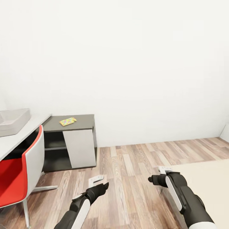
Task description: Put all the toys in the child's room - the three board games (two on the bed and one on the table), the two jigsaw puzzles on the table, and the tennis ball on the table - inside the toy box on the table in the child's room.
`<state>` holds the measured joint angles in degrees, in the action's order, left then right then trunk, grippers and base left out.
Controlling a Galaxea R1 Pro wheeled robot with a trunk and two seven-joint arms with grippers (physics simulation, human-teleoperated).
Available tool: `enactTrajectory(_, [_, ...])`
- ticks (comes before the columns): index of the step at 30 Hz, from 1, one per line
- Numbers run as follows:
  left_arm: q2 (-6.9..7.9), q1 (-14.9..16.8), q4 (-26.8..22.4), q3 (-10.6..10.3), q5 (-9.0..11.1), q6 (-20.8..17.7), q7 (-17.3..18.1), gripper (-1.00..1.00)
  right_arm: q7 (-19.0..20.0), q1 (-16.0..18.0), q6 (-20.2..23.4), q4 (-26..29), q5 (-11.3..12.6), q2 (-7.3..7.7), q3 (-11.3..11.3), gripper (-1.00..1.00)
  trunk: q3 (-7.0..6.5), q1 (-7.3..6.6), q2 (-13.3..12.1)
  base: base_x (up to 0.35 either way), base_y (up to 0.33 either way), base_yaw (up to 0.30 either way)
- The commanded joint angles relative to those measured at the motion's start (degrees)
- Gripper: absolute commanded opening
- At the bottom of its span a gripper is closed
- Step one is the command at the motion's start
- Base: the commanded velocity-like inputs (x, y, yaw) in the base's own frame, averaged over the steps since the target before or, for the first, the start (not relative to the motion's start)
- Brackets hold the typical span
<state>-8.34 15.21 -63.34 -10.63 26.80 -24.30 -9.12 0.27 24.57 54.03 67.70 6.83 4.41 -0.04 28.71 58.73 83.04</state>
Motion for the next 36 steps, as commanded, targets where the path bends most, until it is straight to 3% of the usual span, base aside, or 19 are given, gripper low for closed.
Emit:
enactTrajectory(1, [0.03, 0.0, -0.1, -0.1, 0.6, -0.2, -0.5, 1.00, 0.0, 0.0, 0.2, 0.5, 0.1, 0.03, 0.0, 1.00, 0.06, 0.00, 0.0, 0.000, 0.000, -0.288])
enactTrajectory(20, [0.12, -0.7, 0.0, -0.2, 0.5, 0.3, -0.3, 1.00, 0.0, -3.3, 0.1, 9.3, -0.1, 0.16, -0.3, 1.00, 0.06, 0.00, 0.0, 0.000, 0.000, -0.279])
enactTrajectory(27, [0.09, -0.8, 0.0, -0.2, 0.5, 0.2, -0.4, 1.00, 0.1, -5.1, -0.2, 11.1, -0.1, 0.19, -0.3, 1.00, 0.06, 0.00, 0.0, -0.009, -0.002, -0.102])
enactTrajectory(36, [0.08, -0.8, 0.0, -2.8, 0.4, 0.2, -0.9, 1.00, 0.1, -6.7, -0.4, 12.1, -0.1, 0.12, -0.2, 1.00, 0.06, 0.00, 0.0, -0.213, -0.099, -0.015])
